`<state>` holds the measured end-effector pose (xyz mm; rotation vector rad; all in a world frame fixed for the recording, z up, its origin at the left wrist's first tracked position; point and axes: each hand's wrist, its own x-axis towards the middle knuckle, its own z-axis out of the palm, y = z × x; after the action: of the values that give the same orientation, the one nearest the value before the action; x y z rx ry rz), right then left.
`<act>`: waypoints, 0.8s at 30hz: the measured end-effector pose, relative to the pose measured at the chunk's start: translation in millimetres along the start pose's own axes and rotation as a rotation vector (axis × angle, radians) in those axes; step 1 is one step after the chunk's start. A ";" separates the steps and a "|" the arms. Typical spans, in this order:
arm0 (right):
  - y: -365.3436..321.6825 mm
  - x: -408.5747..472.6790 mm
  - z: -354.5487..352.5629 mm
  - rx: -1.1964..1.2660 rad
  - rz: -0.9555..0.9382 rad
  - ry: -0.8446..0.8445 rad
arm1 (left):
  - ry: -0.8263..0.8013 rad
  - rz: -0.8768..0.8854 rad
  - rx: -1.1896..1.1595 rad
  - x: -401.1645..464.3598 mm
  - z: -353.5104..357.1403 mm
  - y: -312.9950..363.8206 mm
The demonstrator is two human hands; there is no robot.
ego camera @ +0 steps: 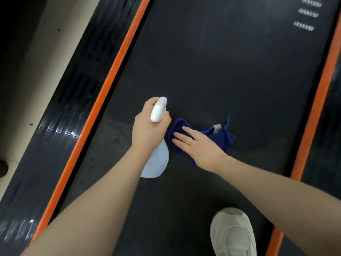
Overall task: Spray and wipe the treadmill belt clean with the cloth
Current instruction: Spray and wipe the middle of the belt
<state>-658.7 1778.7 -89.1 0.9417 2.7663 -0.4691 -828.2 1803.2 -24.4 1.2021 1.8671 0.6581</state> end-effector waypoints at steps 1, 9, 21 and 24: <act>2.8 0.4 0.7 0.004 -0.033 -0.002 | -0.001 0.000 0.017 -0.5 0.7 1.0; 32.3 -16.0 5.8 -0.109 0.370 -0.109 | -0.110 0.066 0.134 -14.8 8.1 14.1; 64.5 -72.5 -3.0 -0.055 0.536 -0.097 | -0.168 0.111 0.026 -24.7 38.1 40.0; 29.2 -92.0 19.2 -0.009 0.139 -0.157 | -0.222 0.164 0.066 -29.0 46.3 37.7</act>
<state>-567.4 1742.2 -89.2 1.0401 2.5415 -0.4856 -764.2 1792.5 -10.6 1.4218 1.6290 0.5299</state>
